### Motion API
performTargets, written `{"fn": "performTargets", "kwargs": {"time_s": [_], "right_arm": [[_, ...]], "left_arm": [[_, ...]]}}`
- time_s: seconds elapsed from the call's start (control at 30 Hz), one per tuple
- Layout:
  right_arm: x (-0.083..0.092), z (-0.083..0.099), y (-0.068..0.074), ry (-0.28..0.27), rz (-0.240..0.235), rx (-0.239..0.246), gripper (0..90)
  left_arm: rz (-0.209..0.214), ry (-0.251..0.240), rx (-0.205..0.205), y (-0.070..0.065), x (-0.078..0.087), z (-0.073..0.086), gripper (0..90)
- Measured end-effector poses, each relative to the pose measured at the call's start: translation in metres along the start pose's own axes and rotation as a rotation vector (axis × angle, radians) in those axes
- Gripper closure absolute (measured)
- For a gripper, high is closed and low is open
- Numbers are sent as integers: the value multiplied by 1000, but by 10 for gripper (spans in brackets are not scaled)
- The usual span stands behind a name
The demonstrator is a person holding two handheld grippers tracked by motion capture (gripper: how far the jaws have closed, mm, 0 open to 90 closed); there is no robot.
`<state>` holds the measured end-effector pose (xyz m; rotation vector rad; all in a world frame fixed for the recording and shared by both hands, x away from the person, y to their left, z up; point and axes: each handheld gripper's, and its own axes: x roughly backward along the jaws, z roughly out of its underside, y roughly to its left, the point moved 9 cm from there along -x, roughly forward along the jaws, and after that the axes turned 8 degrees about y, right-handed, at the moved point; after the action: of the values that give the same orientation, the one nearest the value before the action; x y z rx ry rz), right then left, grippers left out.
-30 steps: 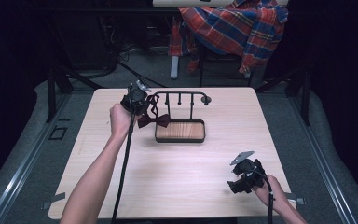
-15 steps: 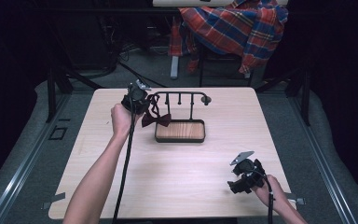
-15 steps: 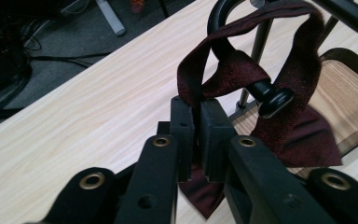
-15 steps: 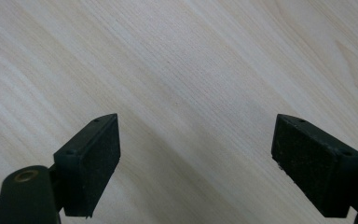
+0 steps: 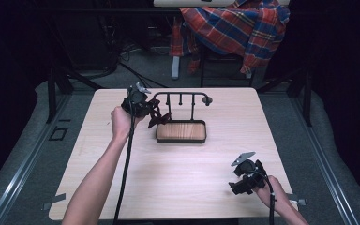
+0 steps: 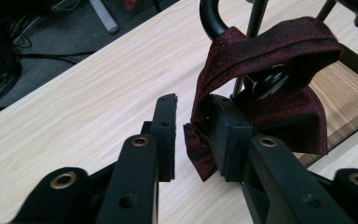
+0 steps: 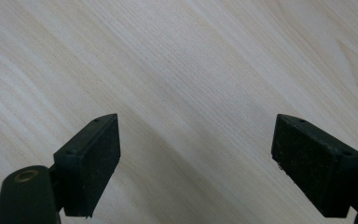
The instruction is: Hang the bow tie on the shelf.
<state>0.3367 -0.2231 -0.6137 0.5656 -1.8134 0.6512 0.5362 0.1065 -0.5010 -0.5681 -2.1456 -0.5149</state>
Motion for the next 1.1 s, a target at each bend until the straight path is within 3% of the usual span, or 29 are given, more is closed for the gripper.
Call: {"fn": "performTargets", "kwargs": {"time_s": [0.2, 0.67, 1.1], "right_arm": [[-1, 0, 1, -5, -10, -3, 152], [-1, 0, 1, 4, -3, 2, 152], [0, -1, 0, -5, 0, -5, 152]], "left_arm": [[1, -4, 11, 0, 5, 0, 623], [-7, -9, -8, -3, 24, 2, 447], [63, -1, 6, -7, 36, 19, 215]]}}
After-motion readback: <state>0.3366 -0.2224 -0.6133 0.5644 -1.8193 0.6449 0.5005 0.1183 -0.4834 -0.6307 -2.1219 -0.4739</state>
